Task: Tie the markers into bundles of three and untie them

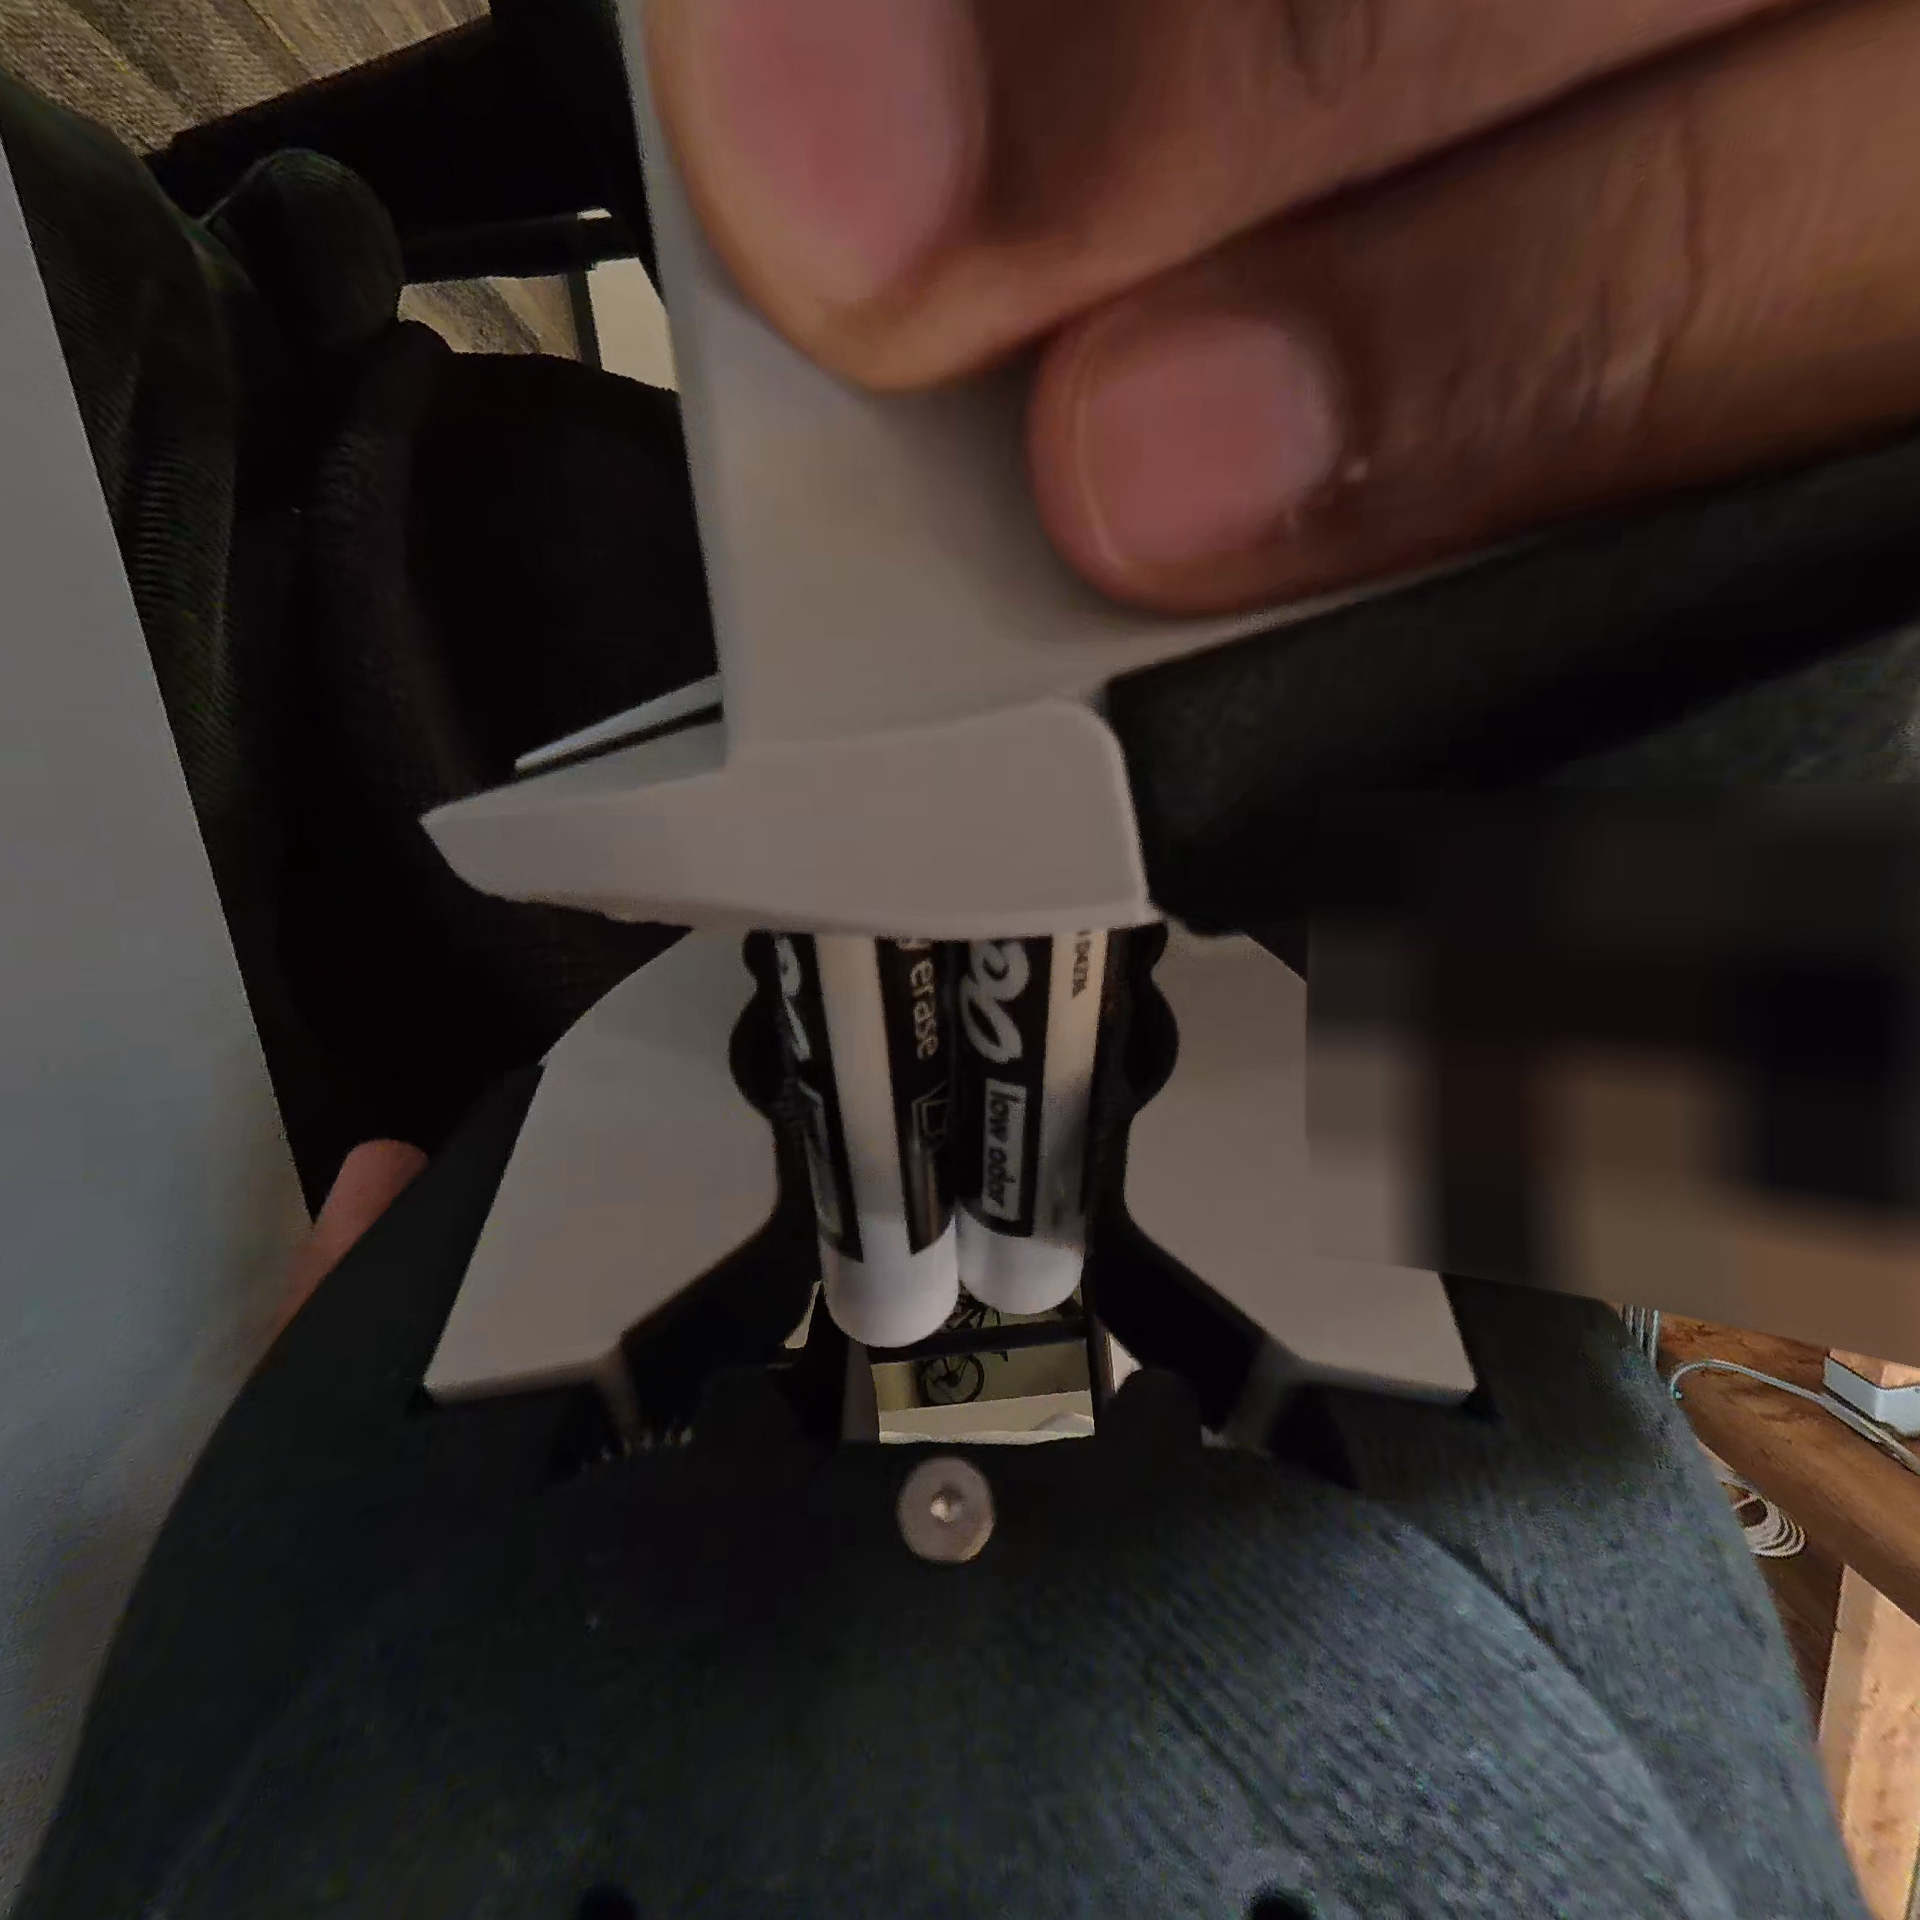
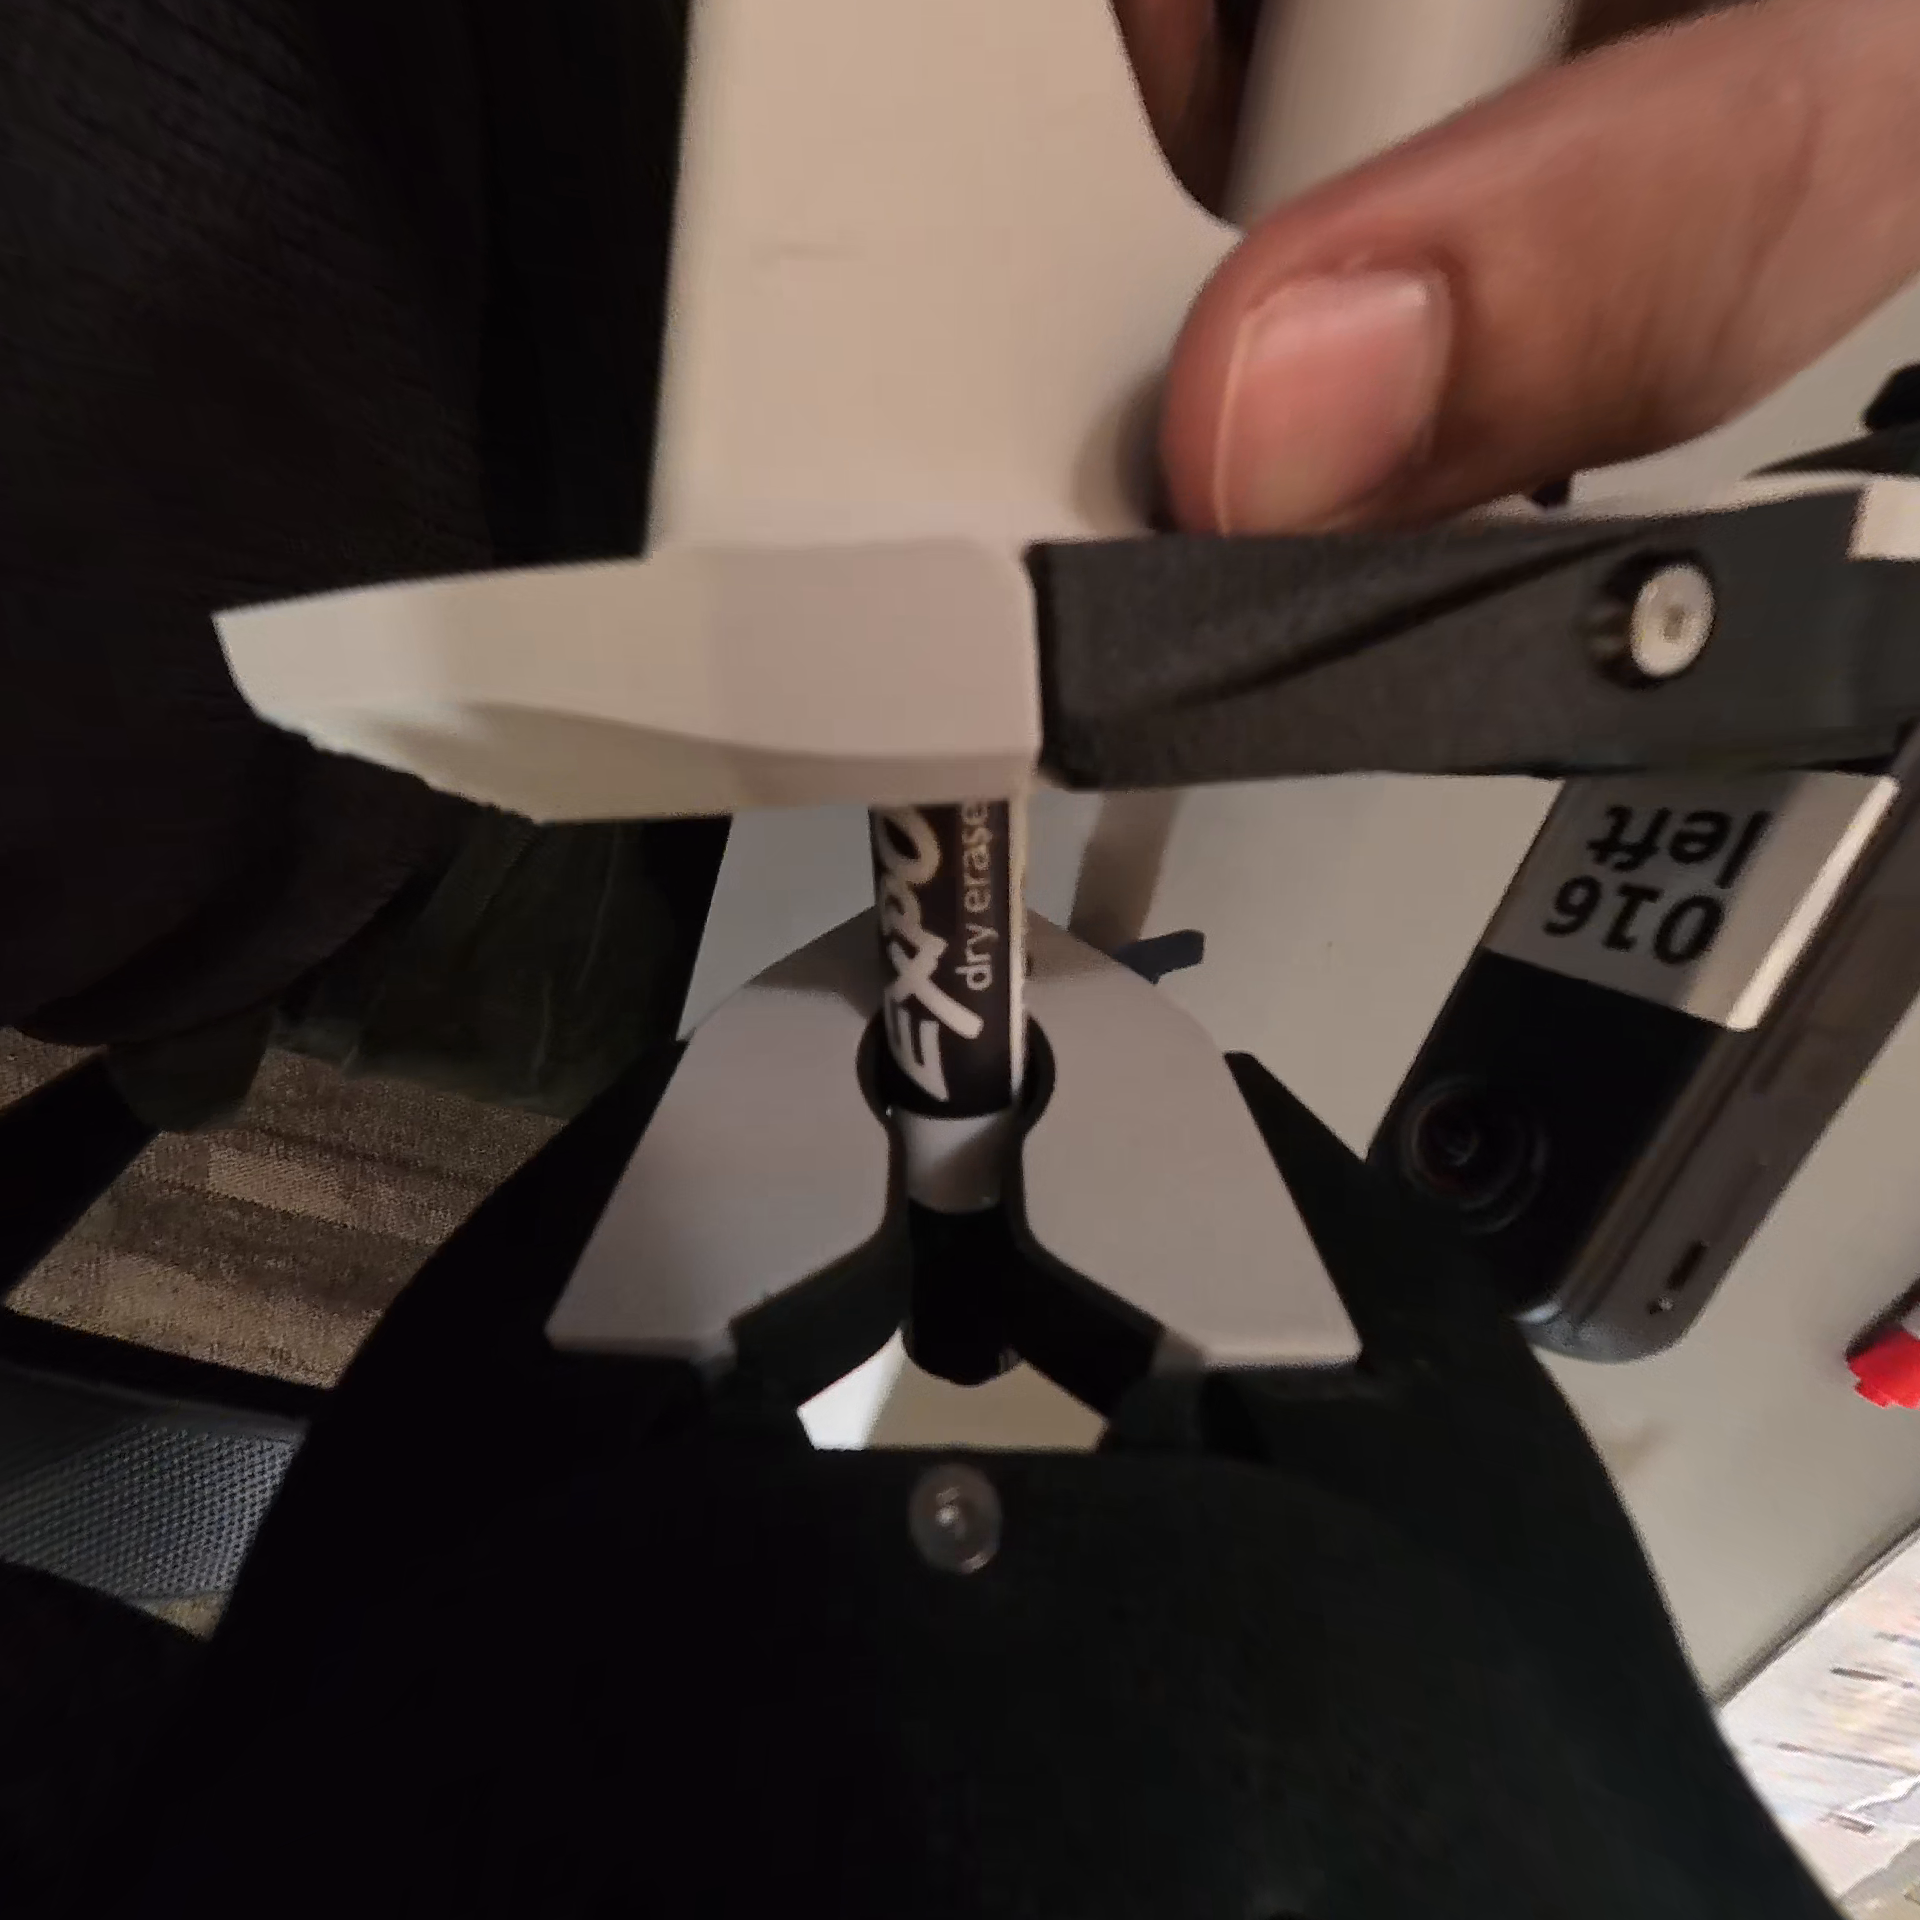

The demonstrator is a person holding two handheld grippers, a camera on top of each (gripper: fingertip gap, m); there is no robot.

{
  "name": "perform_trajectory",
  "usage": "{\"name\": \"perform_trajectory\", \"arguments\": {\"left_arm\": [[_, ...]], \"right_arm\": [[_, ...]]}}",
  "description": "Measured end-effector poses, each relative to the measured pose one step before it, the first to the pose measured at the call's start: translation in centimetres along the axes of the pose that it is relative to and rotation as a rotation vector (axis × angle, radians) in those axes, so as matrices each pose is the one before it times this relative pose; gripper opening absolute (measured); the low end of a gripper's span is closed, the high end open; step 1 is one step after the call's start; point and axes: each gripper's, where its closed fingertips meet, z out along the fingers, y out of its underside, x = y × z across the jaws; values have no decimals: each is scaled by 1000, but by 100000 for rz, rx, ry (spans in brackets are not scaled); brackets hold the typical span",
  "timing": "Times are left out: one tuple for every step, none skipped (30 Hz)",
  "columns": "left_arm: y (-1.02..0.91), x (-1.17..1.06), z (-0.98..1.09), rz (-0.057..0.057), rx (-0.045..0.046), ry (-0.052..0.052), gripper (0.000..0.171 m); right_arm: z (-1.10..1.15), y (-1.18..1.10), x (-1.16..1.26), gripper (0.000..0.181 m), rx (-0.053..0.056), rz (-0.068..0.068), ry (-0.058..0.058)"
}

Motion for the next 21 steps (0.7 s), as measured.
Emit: {"name": "perform_trajectory", "arguments": {"left_arm": [[-12, 2, -11, 109, -38, 312, 65], [-27, 7, -18, 146, 118, 202, 65], [-35, -17, -7, 33, 70, 125, 64], [4, 21, 5, 146, -143, 335, 63], [7, 19, 4, 111, -78, 216, 61], [14, -7, 6, -46, -140, 167, 59], [69, -18, 26, 25, -331, -33, 59], [87, -9, 16, -51, -372, 62, 58], [92, -11, 22, -77, -326, 103, 57], [76, -30, 16, -11, -153, -24, 57], [40, 15, 4, 70, 23, 285, 57], [2, -9, -10, -21, 130, 205, 56], [-1, -64, -25, -114, 117, -118, 56], [1, -93, -20, -102, -13, -240, 56], [5, -66, -6, -183, 1, -76, 56], [-9, -68, -6, -125, 36, -56, 55], [-11, -63, 10, -78, -4, -48, 55], [-6, -81, 22, -152, -87, -141, 55], [1, -60, 28, -21, -84, -58, 55], [-23, -37, 33, 93, 20, 28, 54], [-31, -17, 31, 163, 104, 140, 53]], "right_arm": [[65, -95, -28, 14, 96, -296, -96], [65, -91, -30, 14, 109, -258, -188], [60, -82, -49, 14, 41, -200, -306], [82, -73, -48, 14, -124, -275, -280], [93, -21, -50, 14, -305, -321, -302], [76, 18, -36, 14, -498, -173, -237], [29, 57, 8, 14, -463, -74, -85], [-10, 37, 9, 14, -76, 97, -200], [-39, 45, -8, 14, 204, 300, -449], [-52, 50, 8, 14, 189, 288, -436], [-41, 64, -4, 14, 40, 269, -508], [-9, 69, -47, 14, -98, 149, -684], [10, 53, -72, 14, -203, 238, -888], [35, 38, -97, 14, -381, 387, -1040], [53, 50, -62, 14, -595, 407, -788], [49, 45, -26, 14, -690, 373, -653], [45, 23, -49, 14, -613, 453, -758], [40, 11, -49, 14, -541, 429, -776], [27, 15, -32, 14, -562, 307, -642], [14, 4, -12, 14, -457, 112, -441], [-9, -3, -22, 14, -341, 139, -447]]}}
